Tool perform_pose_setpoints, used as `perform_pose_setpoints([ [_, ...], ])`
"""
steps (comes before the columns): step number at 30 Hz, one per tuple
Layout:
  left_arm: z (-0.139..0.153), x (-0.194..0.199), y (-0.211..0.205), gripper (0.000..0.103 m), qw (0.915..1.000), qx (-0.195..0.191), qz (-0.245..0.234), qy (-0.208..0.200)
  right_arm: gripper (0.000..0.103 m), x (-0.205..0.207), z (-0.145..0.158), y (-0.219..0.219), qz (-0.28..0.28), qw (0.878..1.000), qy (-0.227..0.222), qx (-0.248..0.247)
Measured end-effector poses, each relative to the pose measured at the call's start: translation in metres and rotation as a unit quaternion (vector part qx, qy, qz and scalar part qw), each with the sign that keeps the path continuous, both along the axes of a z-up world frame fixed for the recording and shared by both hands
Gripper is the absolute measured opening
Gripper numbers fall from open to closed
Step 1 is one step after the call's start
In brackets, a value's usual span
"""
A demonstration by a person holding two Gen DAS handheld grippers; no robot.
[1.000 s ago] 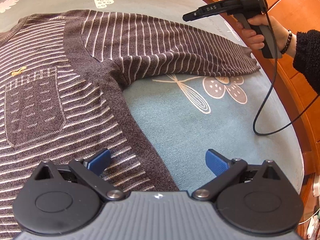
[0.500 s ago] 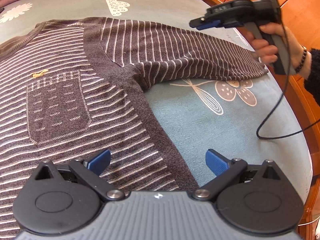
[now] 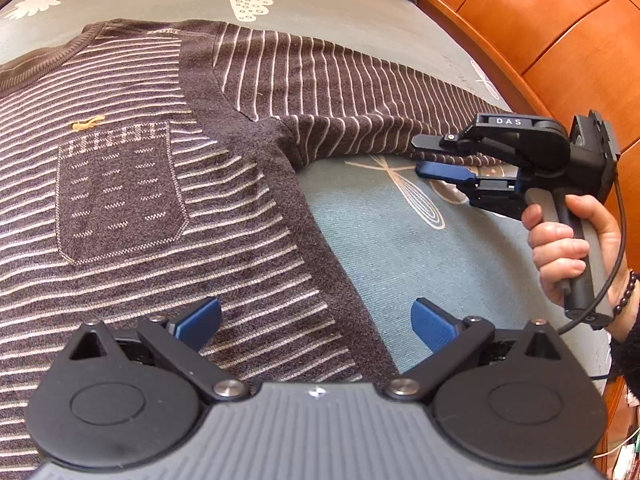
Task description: Fold clothes
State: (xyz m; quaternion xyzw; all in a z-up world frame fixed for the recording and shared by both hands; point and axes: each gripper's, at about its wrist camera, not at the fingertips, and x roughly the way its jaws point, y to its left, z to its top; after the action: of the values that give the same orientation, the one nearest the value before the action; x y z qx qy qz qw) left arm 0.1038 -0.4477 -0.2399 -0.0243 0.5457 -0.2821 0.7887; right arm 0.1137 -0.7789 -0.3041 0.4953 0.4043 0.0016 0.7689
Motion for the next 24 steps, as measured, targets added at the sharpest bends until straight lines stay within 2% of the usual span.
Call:
perform_pose_setpoints([
  [4,0.0,-0.003,-0.002,0.1,1.0,-0.001,-0.004,0.004,0.032,-0.003,-0.009,0.006,-0.055,0.998,-0.02,0.01],
  [7,-0.001,-0.004,-0.001,0.1,1.0,-0.001,-0.003,0.007,0.032,-0.005,-0.014,0.007,-0.075,0.997,-0.031,0.018],
  [12,-0.004,-0.002,-0.001,0.1,1.0,0.0,0.0,0.009,0.031,-0.001,-0.011,0.01,-0.075,0.996,-0.04,-0.012],
  [14,-0.004,-0.001,-0.001,0.1,1.0,0.0,0.001,0.009,0.013,0.003,-0.007,0.013,-0.073,0.996,-0.022,-0.041],
  [15,-0.004,-0.001,-0.001,0.1,1.0,0.0,0.001,0.009,0.007,0.004,-0.005,0.012,-0.07,0.996,-0.014,-0.048],
  [18,-0.002,-0.001,0.0,0.1,1.0,0.002,-0.004,0.007,0.009,0.005,0.006,0.009,-0.067,0.996,0.002,-0.063],
  [21,0.0,-0.001,0.002,0.1,0.9999,0.01,-0.01,-0.003,0.009,0.003,0.023,0.003,-0.057,0.994,-0.015,-0.091],
  [23,0.0,0.0,0.004,0.1,0.9997,0.017,-0.012,-0.013,0.011,0.005,0.031,0.006,-0.027,0.993,-0.013,-0.11],
  [24,0.0,0.001,0.005,0.1,0.9995,0.021,-0.013,-0.018,0.016,0.005,0.035,0.01,-0.009,0.992,-0.009,-0.126],
])
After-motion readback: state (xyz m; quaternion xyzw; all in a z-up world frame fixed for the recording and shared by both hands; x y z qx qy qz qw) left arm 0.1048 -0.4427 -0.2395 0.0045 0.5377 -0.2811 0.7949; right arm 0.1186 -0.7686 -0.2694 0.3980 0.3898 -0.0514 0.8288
